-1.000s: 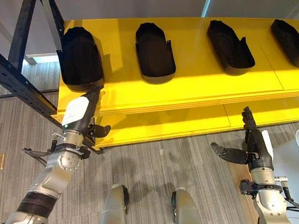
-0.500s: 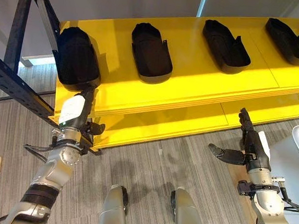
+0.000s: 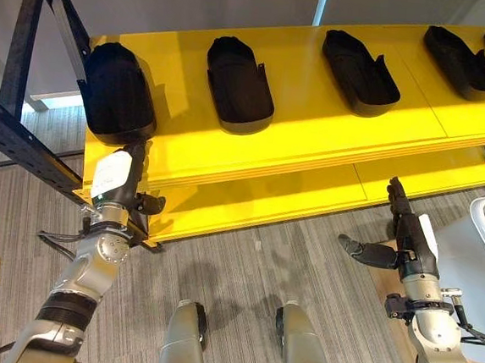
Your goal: Move parts from the plastic box to the shelf.
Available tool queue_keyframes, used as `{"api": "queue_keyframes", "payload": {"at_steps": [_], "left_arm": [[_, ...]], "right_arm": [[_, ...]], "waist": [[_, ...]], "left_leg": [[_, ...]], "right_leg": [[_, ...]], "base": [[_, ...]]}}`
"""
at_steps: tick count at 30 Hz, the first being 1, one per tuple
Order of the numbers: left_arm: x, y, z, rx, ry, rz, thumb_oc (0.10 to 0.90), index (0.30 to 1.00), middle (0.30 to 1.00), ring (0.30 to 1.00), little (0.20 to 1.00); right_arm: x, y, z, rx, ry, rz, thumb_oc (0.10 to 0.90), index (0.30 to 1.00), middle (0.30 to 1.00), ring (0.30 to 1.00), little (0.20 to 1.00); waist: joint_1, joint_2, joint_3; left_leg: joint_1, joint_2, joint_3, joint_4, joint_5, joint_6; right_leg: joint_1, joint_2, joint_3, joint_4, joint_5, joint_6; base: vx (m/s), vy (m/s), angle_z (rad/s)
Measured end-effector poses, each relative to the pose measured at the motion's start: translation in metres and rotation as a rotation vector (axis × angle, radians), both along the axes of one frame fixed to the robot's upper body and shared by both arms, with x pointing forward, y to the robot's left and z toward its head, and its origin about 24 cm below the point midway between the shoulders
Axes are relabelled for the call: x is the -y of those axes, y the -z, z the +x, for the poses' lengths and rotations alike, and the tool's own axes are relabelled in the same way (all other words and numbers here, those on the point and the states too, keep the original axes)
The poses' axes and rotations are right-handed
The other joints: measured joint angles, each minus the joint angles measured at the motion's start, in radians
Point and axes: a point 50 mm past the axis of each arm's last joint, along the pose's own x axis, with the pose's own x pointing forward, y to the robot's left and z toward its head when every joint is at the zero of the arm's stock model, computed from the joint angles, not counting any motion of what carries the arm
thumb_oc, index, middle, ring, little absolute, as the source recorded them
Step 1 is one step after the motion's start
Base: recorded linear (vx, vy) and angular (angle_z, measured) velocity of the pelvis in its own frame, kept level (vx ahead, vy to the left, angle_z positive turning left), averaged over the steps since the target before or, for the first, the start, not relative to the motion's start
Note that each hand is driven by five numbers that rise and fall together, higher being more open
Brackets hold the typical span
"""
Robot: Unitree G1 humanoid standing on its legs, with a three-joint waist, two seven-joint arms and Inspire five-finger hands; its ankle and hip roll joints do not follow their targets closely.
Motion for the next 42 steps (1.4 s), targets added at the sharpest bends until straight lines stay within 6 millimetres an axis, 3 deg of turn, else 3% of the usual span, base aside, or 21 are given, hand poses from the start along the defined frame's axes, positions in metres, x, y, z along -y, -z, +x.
{"api": "queue_keyframes", "payload": {"at_steps": [32, 39, 42], "left_arm": [[-0.006, 0.001, -0.001, -0.005, -0.027, -0.002, 0.900, 1.000, 1.000, 1.000, 1.000], [-0.011, 0.000, -0.016, 0.027, -0.042, -0.051, 0.900, 1.000, 1.000, 1.000, 1.000], [-0.014, 0.001, -0.033, 0.045, -0.042, -0.061, 0.900, 1.000, 1.000, 1.000, 1.000]], "right_arm": [[0.000, 0.000, 0.000, 0.000, 0.000, -0.001, 0.900, 1.000, 1.000, 1.000, 1.000], [0.001, -0.001, 0.000, 0.002, 0.003, -0.001, 0.900, 1.000, 1.000, 1.000, 1.000], [0.001, -0.001, 0.000, 0.004, 0.006, -0.001, 0.900, 1.000, 1.000, 1.000, 1.000]], "waist": [[0.003, 0.000, 0.000], [0.006, 0.000, 0.000], [0.013, -0.001, 0.001]], "left_leg": [[-0.001, 0.000, 0.000, 0.002, 0.000, 0.000], [-0.002, 0.000, 0.000, -0.001, 0.000, -0.001], [-0.002, 0.000, 0.000, -0.003, 0.001, -0.001]], "right_leg": [[-0.002, 0.000, 0.001, 0.004, 0.000, 0.000], [-0.004, 0.000, 0.001, 0.004, 0.000, 0.000], [-0.005, 0.001, 0.001, 0.005, -0.001, -0.002]], "base": [[0.00, 0.000, 0.00], [0.00, 0.000, 0.00], [0.00, 0.000, 0.00]]}}
